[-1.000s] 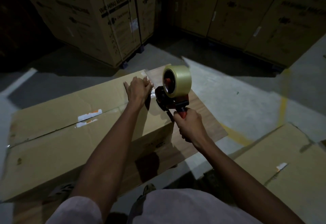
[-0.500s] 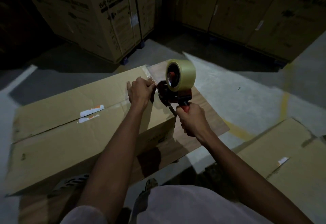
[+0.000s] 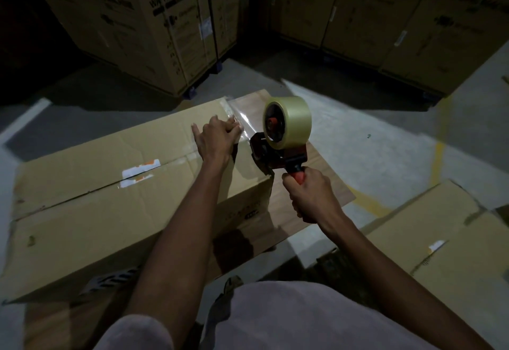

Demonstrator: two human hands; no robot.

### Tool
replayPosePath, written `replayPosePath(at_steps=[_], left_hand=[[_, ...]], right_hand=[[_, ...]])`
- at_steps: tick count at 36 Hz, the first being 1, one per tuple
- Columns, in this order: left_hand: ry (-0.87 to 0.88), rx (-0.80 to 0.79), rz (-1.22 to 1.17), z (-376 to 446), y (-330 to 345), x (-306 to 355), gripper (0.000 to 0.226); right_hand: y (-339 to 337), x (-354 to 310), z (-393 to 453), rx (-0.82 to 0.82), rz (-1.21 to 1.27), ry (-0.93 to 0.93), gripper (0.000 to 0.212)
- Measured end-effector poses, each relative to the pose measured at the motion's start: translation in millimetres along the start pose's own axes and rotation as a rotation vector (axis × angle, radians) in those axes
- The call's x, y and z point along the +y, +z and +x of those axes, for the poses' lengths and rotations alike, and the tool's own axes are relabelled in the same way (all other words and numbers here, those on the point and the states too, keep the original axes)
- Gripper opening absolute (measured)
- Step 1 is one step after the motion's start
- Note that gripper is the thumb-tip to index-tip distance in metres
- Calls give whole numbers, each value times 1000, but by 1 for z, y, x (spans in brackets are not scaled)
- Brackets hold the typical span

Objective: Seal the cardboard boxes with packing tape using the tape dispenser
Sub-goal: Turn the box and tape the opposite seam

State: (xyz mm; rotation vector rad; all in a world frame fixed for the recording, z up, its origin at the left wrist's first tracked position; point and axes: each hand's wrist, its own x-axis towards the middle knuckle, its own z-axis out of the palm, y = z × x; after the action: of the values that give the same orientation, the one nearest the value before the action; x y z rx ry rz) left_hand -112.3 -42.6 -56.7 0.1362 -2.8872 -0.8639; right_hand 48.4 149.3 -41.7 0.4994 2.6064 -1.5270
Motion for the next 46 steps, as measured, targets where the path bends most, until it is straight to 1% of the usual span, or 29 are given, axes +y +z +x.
replayPosePath(at_steps=[6,9,13,16,20,22,32,36,41,44,46], left_hand=[[21,8,17,-3,-1,3,29],[68,0,15,-5,-2,6,28],[99,-40,-7,-10,-3,8,28],[59,-22,-22,-18,0,7,24],[3,-22,-14,-22,3,10,30],[-19,-11,-27,-21,3,11,29],[-33,54,-86,-31,1,15,25],[-38,46,-71,-32,4,13,30],[-53,58,-41,-31,3,14,35],[-90,66,-28,-30,4,16,42],[-93,72,-44,-30,4,16,41]], right_hand=[[1,-6,-2,12,-33,-13,23],[1,-8,-4,18,-37,-5,24],[2,-8,-6,24,-75,-21,24],[3,-8,-6,14,-91,-30,24],[3,-7,-6,13,-104,-24,22],[3,-8,-6,9,-112,-25,23],[-4,-11,-4,-14,-134,-48,27],[-4,-12,-6,-38,-146,-61,32],[-10,-17,-6,-75,-162,-80,32],[-14,-21,-5,-106,-170,-80,30],[-17,-22,-5,-115,-166,-74,29]])
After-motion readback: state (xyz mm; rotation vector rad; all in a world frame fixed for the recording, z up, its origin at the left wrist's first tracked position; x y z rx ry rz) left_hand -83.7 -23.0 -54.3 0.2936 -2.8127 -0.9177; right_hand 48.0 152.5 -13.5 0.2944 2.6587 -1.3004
